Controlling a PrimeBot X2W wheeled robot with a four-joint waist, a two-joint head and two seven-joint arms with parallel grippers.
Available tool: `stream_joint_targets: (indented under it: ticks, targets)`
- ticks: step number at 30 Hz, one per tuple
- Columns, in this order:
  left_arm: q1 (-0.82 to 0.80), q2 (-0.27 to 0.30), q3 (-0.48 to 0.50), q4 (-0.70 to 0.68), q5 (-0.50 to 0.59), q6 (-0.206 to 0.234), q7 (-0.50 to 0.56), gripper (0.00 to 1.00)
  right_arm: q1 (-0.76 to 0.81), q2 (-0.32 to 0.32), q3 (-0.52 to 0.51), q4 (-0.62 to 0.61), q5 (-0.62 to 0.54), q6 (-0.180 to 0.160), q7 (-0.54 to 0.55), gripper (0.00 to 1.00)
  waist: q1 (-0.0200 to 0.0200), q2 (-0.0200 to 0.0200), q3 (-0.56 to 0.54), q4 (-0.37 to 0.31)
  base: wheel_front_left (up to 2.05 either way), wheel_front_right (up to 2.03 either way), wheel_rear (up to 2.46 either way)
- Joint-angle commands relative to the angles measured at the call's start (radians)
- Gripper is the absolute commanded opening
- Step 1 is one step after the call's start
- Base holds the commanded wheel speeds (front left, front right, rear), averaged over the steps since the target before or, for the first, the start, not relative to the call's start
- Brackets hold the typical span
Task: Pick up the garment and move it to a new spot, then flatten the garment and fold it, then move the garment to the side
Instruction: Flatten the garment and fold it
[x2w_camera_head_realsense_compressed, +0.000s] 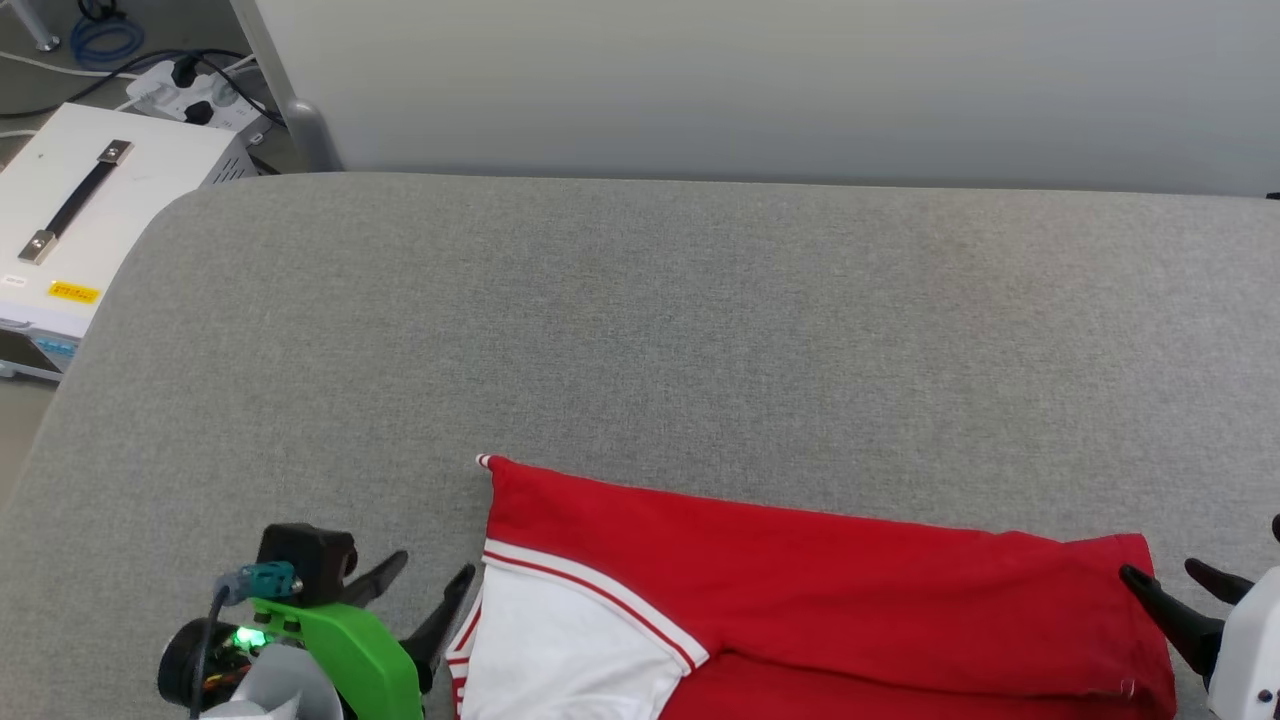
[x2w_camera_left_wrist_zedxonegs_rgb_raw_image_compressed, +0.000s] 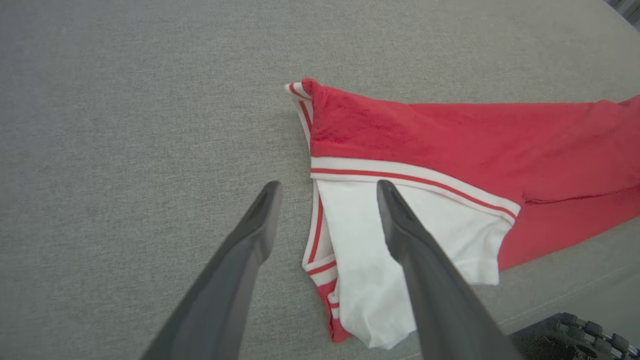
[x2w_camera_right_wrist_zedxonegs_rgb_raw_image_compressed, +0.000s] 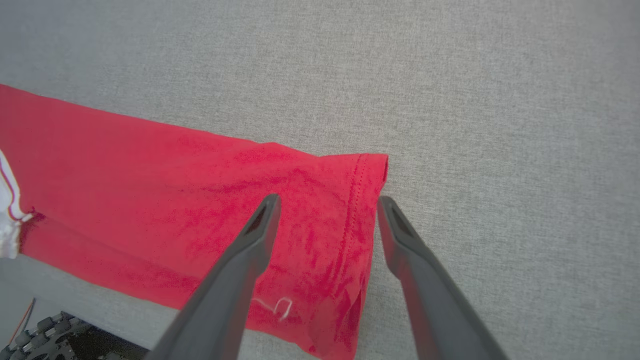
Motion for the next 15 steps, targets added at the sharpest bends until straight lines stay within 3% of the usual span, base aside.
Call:
stream_joint_targets:
  ticks: [1,8,11,15]
  targets:
    - [-0.017,-0.012,0.041,0.005,0.036,0.021,-0.083,1.00,0.019,0.036,-0.045,-0.059,-0.004,-0.001,0.053,1.00,0.0000,-0.0001,-0.013,0.005,0.00,0.00,0.00]
    - [-0.013,-0.058,0.136,0.035,0.096,0.039,-0.280,1.00,0.031,0.158,-0.151,-0.147,-0.083,-0.001,0.166,1.00,0.0000,-0.0001,-0.019,0.014,0.00,0.00,0.00]
    - [0.011,-0.116,0.223,0.041,0.111,0.001,-0.300,1.00,0.046,0.215,-0.193,-0.162,-0.141,-0.001,0.215,1.00,0.0000,-0.0001,-0.014,0.022,0.00,0.00,0.00]
    - [0.077,-0.225,0.422,0.033,0.245,-0.039,-0.301,1.00,0.057,0.287,-0.257,-0.162,-0.225,-0.001,0.256,1.00,0.0000,-0.0001,0.001,0.031,0.00,0.00,0.00]
